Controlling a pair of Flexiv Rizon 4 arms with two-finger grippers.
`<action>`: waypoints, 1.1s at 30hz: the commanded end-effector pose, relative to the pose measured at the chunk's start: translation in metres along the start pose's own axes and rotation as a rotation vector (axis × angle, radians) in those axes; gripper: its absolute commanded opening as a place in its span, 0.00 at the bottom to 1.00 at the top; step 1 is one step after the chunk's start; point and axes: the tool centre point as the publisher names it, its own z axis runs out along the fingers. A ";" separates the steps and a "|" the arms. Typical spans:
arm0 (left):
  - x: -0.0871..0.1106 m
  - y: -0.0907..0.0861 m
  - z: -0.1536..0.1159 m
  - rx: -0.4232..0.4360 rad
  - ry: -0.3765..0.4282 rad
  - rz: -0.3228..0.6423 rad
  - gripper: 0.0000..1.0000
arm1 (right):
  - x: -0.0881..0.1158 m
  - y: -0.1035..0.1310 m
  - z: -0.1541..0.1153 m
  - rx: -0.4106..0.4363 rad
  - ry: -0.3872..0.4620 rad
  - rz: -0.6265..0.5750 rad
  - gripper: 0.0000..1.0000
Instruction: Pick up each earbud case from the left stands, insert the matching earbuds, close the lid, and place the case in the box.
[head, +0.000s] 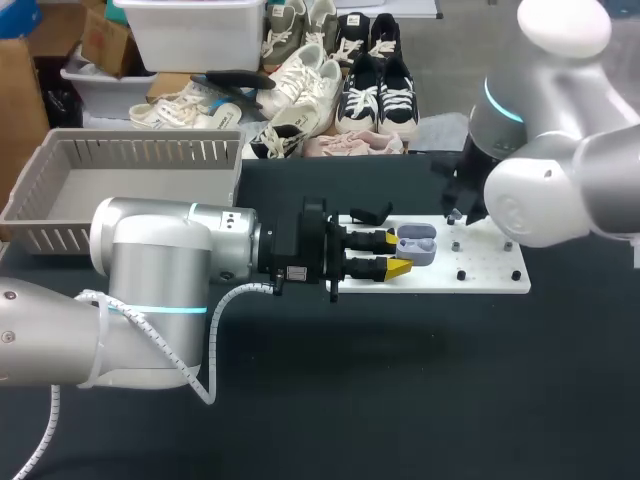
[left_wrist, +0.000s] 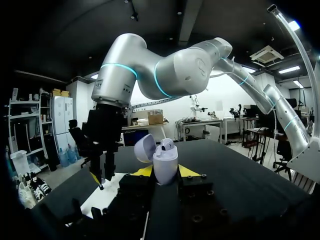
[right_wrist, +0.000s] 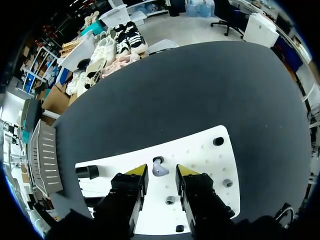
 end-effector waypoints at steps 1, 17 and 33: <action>0.001 0.000 0.000 0.000 -0.002 0.001 0.00 | -0.001 0.001 0.001 0.003 0.006 -0.001 0.32; 0.001 0.000 0.000 0.000 -0.002 0.001 0.00 | 0.000 0.004 0.004 0.001 0.025 -0.023 0.00; 0.001 0.000 0.000 0.000 -0.002 0.001 0.00 | 0.002 0.001 -0.026 -0.021 0.005 -0.022 0.00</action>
